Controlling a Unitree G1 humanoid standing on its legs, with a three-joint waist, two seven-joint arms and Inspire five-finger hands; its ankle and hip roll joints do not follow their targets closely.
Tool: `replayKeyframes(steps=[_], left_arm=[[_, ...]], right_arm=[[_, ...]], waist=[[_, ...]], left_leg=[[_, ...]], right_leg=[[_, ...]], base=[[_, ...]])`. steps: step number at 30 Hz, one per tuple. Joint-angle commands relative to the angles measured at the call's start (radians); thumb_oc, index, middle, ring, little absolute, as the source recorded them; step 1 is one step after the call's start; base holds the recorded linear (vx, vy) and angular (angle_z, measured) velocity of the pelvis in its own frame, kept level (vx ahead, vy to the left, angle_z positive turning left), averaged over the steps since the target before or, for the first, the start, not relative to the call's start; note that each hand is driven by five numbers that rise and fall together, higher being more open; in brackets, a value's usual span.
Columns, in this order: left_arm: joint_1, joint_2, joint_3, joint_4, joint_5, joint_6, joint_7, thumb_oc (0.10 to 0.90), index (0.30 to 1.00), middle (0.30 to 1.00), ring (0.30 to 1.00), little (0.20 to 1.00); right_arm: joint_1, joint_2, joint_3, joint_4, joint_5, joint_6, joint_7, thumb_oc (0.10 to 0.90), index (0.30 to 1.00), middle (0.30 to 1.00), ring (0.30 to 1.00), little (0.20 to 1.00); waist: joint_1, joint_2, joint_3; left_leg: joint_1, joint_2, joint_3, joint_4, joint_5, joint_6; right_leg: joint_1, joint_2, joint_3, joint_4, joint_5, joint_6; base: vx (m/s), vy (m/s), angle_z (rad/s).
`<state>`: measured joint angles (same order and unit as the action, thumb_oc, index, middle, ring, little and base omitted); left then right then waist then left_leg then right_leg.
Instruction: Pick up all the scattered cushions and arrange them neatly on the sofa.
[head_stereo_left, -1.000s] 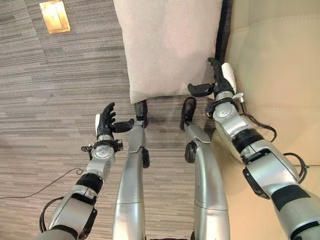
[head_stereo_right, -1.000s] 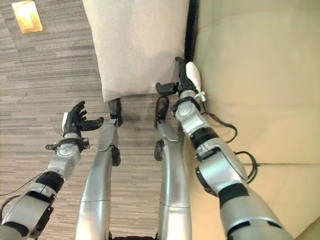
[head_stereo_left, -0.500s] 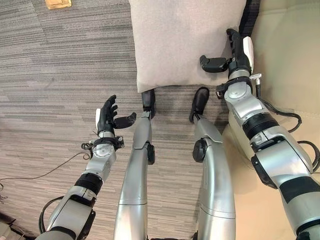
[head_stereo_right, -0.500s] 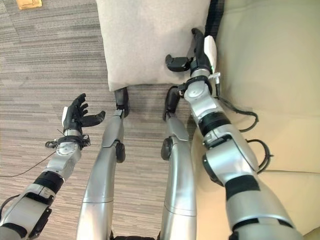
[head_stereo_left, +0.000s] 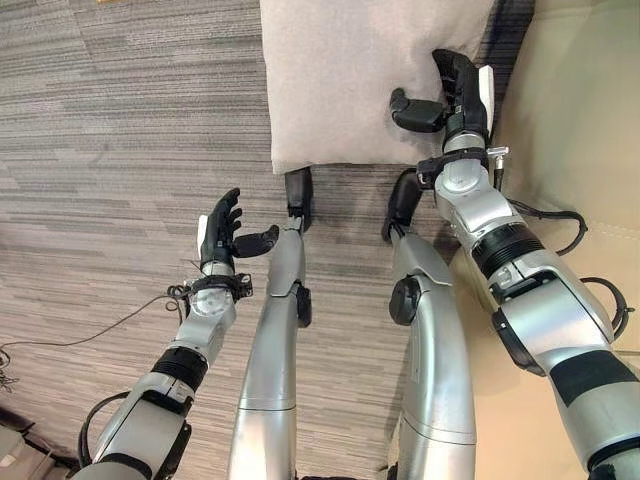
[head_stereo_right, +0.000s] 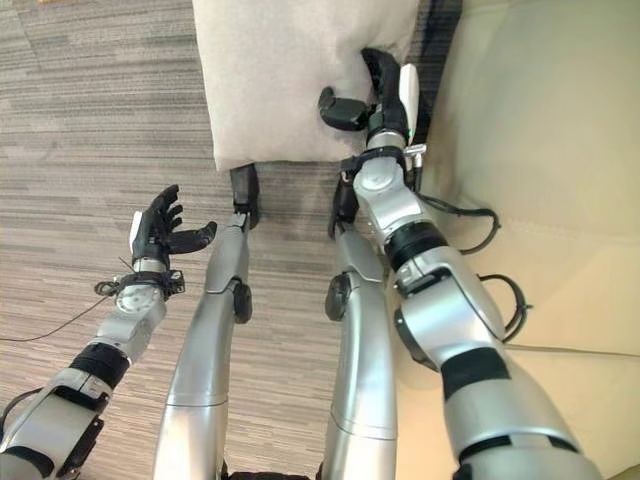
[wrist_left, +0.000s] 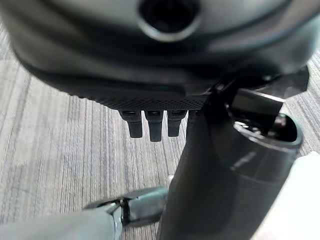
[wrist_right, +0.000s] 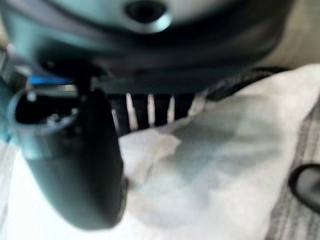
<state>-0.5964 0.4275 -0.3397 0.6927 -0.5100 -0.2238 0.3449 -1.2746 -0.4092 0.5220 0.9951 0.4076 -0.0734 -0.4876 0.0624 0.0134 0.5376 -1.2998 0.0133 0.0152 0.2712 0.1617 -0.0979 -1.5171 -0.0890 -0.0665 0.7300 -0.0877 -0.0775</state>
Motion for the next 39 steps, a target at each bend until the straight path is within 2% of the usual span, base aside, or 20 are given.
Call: replayKeyframes(steps=[1,2,3,4,5,6,7,8,10,18,19,23,24,27,28,30,33,34,35,39], left_arm=[[0.143,0.041,0.050,-0.062,-0.005,-0.025,0.048,0.800,0.900,0.900,0.900,0.900],[0.147,0.040,0.057,-0.063,-0.003,-0.023,0.051,0.800,0.900,0.900,0.900,0.900],[0.142,0.041,0.065,-0.067,0.000,-0.021,0.054,0.800,0.900,0.900,0.900,0.900],[0.150,0.038,0.064,-0.066,0.002,-0.021,0.055,0.800,0.900,0.900,0.900,0.900],[0.154,0.030,0.069,-0.070,0.005,-0.020,0.057,0.800,0.900,0.900,0.900,0.900],[0.146,0.032,0.072,-0.072,0.006,-0.020,0.058,0.800,0.900,0.900,0.900,0.900],[0.154,0.030,0.068,-0.071,0.005,-0.020,0.057,0.800,0.900,0.900,0.900,0.900],[0.148,0.023,0.074,-0.077,0.010,-0.017,0.054,0.800,0.900,0.900,0.900,0.900],[0.154,0.014,0.076,-0.088,0.013,-0.015,0.050,0.800,0.900,0.900,0.900,0.900],[0.187,-0.003,0.104,-0.128,0.036,-0.008,0.039,0.800,0.900,0.900,0.900,0.900],[0.194,-0.002,0.116,-0.137,0.044,-0.008,0.036,0.800,0.900,0.900,0.900,0.900],[0.233,0.000,0.145,-0.151,0.058,-0.005,0.023,0.800,0.900,0.900,0.900,0.900],[0.233,0.000,0.145,-0.151,0.058,-0.005,0.023,0.800,0.900,0.900,0.900,0.900],[0.286,0.002,0.178,-0.169,0.060,0.002,-0.003,0.800,0.900,0.900,0.900,0.900],[0.288,0.002,0.178,-0.170,0.061,0.003,-0.003,0.800,0.900,0.900,0.900,0.900],[0.322,0.002,0.194,-0.185,0.061,0.007,-0.024,0.800,0.900,0.900,0.900,0.900],[0.354,-0.006,0.219,-0.202,0.048,0.011,-0.039,0.800,0.900,0.900,0.900,0.900],[0.354,-0.006,0.219,-0.202,0.048,0.011,-0.039,0.800,0.900,0.900,0.900,0.900],[0.384,-0.021,0.230,-0.218,0.036,0.011,-0.049,0.800,0.900,0.900,0.900,0.900],[0.437,-0.033,0.246,-0.259,0.037,0.020,-0.072,0.800,0.900,0.900,0.900,0.900]], right_arm=[[-0.016,0.183,0.042,-0.131,0.031,-0.107,0.063,0.400,0.300,0.300,0.300,0.300],[-0.010,0.179,0.035,-0.133,0.028,-0.105,0.060,0.400,0.300,0.300,0.300,0.300],[-0.015,0.174,0.025,-0.138,0.026,-0.106,0.057,0.400,0.300,0.300,0.300,0.300],[0.001,0.174,0.017,-0.139,0.028,-0.107,0.055,0.400,0.300,0.300,0.300,0.300],[0.018,0.163,-0.004,-0.149,0.028,-0.107,0.050,0.400,0.300,0.300,0.300,0.300],[0.010,0.160,-0.004,-0.152,0.027,-0.107,0.049,0.400,0.300,0.300,0.300,0.300],[0.020,0.163,-0.004,-0.150,0.028,-0.106,0.049,0.400,0.300,0.300,0.300,0.300],[0.025,0.147,-0.016,-0.168,0.022,-0.105,0.046,0.400,0.300,0.300,0.300,0.300],[0.041,0.130,-0.028,-0.189,0.019,-0.105,0.044,0.400,0.300,0.300,0.300,0.300],[0.147,0.070,-0.094,-0.306,0.009,-0.125,0.045,0.400,0.300,0.300,0.300,0.300],[0.179,0.062,-0.108,-0.349,0.003,-0.130,0.053,0.400,0.300,0.300,0.300,0.300],[0.258,0.030,-0.136,-0.426,-0.032,-0.122,0.070,0.400,0.300,0.300,0.300,0.300],[0.258,0.030,-0.136,-0.427,-0.032,-0.122,0.070,0.400,0.300,0.300,0.300,0.300],[0.327,-0.018,-0.152,-0.499,-0.096,-0.102,0.094,0.400,0.300,0.300,0.300,0.300],[0.330,-0.018,-0.152,-0.500,-0.096,-0.102,0.093,0.400,0.300,0.300,0.300,0.300],[0.384,-0.040,-0.174,-0.554,-0.119,-0.099,0.114,0.400,0.300,0.300,0.300,0.300],[0.455,-0.051,-0.204,-0.629,-0.118,-0.099,0.137,0.400,0.300,0.300,0.300,0.300],[0.456,-0.051,-0.204,-0.629,-0.118,-0.099,0.137,0.400,0.300,0.300,0.300,0.300],[0.514,-0.060,-0.225,-0.677,-0.117,-0.102,0.155,0.400,0.300,0.300,0.300,0.300],[0.616,-0.104,-0.263,-0.777,-0.147,-0.094,0.191,0.400,0.300,0.300,0.300,0.300]], waist=[[-0.005,0.063,-0.018],[-0.006,0.062,-0.018],[-0.007,0.060,-0.018],[-0.008,0.059,-0.018],[-0.011,0.055,-0.018],[-0.011,0.055,-0.018],[-0.011,0.055,-0.018],[-0.015,0.051,-0.018],[-0.018,0.047,-0.018],[-0.032,0.011,-0.018],[-0.035,-0.007,-0.018],[-0.043,-0.034,-0.018],[-0.043,-0.034,-0.018],[-0.048,-0.062,-0.018],[-0.047,-0.061,-0.018],[-0.047,-0.080,-0.018],[-0.051,-0.104,-0.024],[-0.050,-0.103,-0.021],[-0.056,-0.119,-0.054],[-0.066,-0.140,-0.116]], left_leg=[[0.032,-0.021,-0.008,0.125,-0.204,0.076],[0.034,-0.021,-0.009,0.121,-0.203,0.075],[0.010,-0.019,-0.006,0.106,-0.167,0.078],[0.043,-0.019,-0.011,0.104,-0.195,0.073],[0.063,-0.016,-0.013,0.085,-0.189,0.070],[0.037,-0.014,-0.008,0.079,-0.159,0.074],[0.065,-0.015,-0.013,0.083,-0.189,0.069],[0.068,-0.011,-0.008,0.055,-0.151,0.069],[0.099,-0.010,-0.012,0.036,-0.144,0.066],[0.309,-0.014,-0.020,-0.038,-0.136,0.048],[0.377,-0.012,-0.019,-0.073,-0.135,0.044],[0.518,0.000,-0.014,-0.113,-0.139,0.037],[0.518,0.000,-0.014,-0.114,-0.139,0.037],[0.648,0.004,-0.012,-0.129,-0.151,0.033],[0.651,0.005,-0.012,-0.131,-0.151,0.033],[0.754,0.011,-0.007,-0.144,-0.164,0.032],[0.848,0.014,0.002,-0.159,-0.168,0.030],[0.853,0.015,0.002,-0.158,-0.173,0.030],[0.899,0.019,0.009,-0.173,-0.173,0.029],[0.990,0.031,0.021,-0.203,-0.181,0.029]], right_leg=[[0.080,0.027,0.094,-0.071,-0.056,0.129],[0.084,0.029,0.095,-0.074,-0.055,0.128],[0.063,0.033,0.088,-0.094,-0.017,0.122],[0.092,0.037,0.094,-0.087,-0.048,0.128],[0.110,0.043,0.092,-0.102,-0.044,0.128],[0.088,0.042,0.085,-0.116,-0.011,0.122],[0.112,0.043,0.092,-0.104,-0.043,0.128],[0.116,0.047,0.083,-0.133,-0.008,0.124],[0.143,0.053,0.080,-0.146,-0.003,0.123],[0.343,0.059,0.056,-0.225,0.012,0.126],[0.401,0.058,0.042,-0.256,0.021,0.132],[0.545,0.056,0.022,-0.340,0.046,0.141],[0.546,0.056,0.022,-0.340,0.046,0.141],[0.702,0.051,0.006,-0.415,0.059,0.146],[0.706,0.052,0.006,-0.417,0.060,0.146],[0.827,0.045,-0.001,-0.464,0.072,0.152],[0.937,0.042,-0.007,-0.506,0.084,0.156],[0.941,0.043,-0.007,-0.503,0.079,0.156],[0.999,0.041,-0.012,-0.533,0.085,0.158],[1.097,0.039,-0.011,-0.567,0.084,0.162]], base=[[0.00,0.000,0.00],[-0.06,-0.032,0.02],[0.00,0.000,0.00],[-0.03,-0.049,0.00],[-0.03,-0.039,0.00],[0.00,0.000,0.00],[-0.07,-0.032,0.01],[-0.04,-0.043,0.00],[-0.08,-0.051,-0.03],[-0.08,-0.019,-0.02],[-0.07,-0.007,-0.06],[-0.09,-0.005,-0.11],[-0.06,0.000,-0.07],[-0.07,-0.003,-0.05],[-0.04,0.024,-0.04],[-0.01,0.050,0.01],[0.02,0.038,-0.07],[0.07,0.044,-0.11],[0.11,0.042,-0.10],[0.11,0.053,-0.01]])
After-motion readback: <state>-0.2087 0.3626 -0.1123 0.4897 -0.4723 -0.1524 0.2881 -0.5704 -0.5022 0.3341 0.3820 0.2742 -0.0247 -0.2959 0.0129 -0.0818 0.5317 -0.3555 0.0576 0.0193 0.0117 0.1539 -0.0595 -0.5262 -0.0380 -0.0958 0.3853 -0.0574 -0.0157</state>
